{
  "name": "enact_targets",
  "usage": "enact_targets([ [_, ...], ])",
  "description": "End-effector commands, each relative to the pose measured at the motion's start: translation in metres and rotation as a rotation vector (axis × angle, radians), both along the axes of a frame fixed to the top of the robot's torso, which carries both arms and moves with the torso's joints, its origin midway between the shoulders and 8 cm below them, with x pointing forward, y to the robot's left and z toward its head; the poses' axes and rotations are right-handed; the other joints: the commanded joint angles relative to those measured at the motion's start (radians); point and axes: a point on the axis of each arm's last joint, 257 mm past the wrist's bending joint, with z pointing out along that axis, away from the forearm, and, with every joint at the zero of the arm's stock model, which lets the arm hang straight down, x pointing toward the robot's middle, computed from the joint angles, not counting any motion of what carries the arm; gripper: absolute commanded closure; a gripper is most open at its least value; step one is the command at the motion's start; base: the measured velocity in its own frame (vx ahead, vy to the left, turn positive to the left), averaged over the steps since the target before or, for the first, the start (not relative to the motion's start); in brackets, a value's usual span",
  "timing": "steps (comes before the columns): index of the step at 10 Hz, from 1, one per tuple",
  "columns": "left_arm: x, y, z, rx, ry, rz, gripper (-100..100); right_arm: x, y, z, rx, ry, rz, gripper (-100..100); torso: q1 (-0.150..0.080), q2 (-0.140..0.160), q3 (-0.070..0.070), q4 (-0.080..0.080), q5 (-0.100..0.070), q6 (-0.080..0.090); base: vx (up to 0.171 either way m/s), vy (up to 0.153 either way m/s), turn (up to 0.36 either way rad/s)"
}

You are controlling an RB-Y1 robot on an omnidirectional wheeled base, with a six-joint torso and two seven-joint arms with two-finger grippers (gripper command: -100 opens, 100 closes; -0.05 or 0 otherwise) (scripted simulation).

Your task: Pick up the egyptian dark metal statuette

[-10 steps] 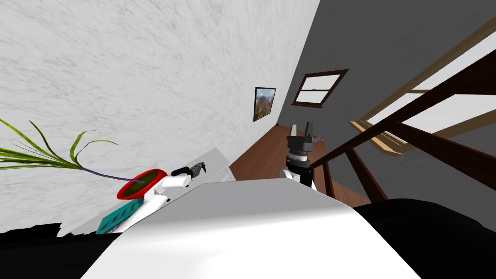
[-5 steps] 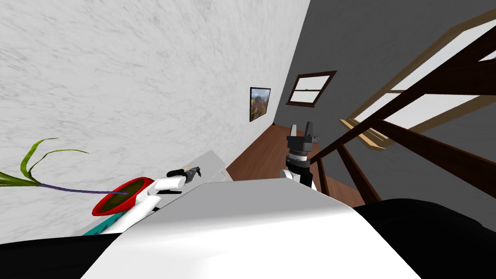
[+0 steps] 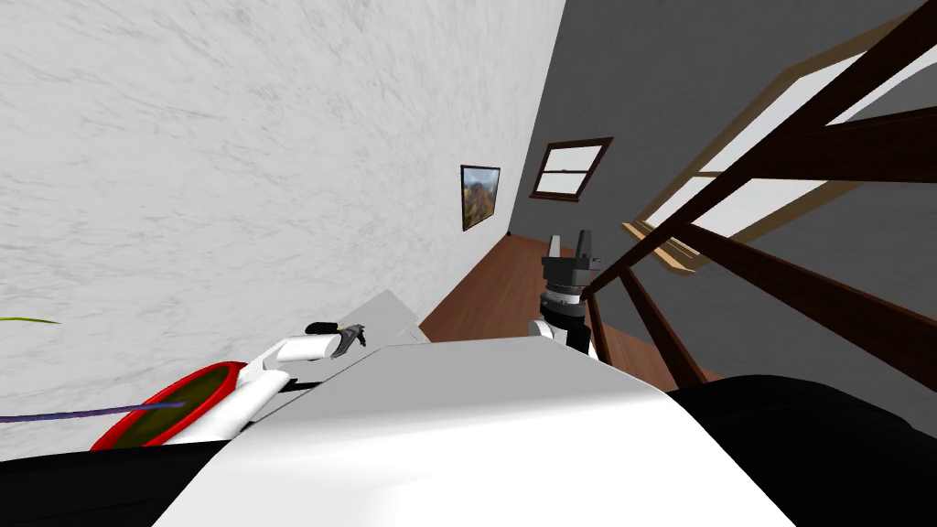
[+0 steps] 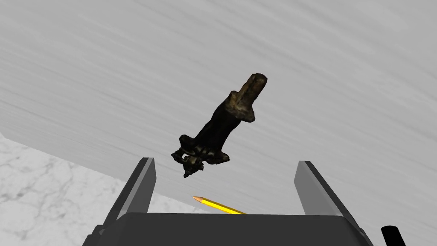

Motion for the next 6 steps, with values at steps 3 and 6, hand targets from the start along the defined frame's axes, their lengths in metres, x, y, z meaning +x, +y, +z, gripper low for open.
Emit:
enact_targets([
  [3, -0.029, 0.023, -0.003, 0.039, 0.117, 0.000, -100, 0.000, 0.000, 0.000, 0.000, 0.000, 0.000, 0, 0.001, 0.000, 0.000, 0.000, 0.000, 0.000, 0.058, -0.050, -0.120],
  [6, -0.025, 0.024, -0.005, 0.034, 0.099, -0.004, -100, 0.000, 0.000, 0.000, 0.000, 0.000, 0.000, 0, 0.003, 0.004, 0.002, 0.001, 0.001, -0.001, 0.013, -0.012, -0.002],
])
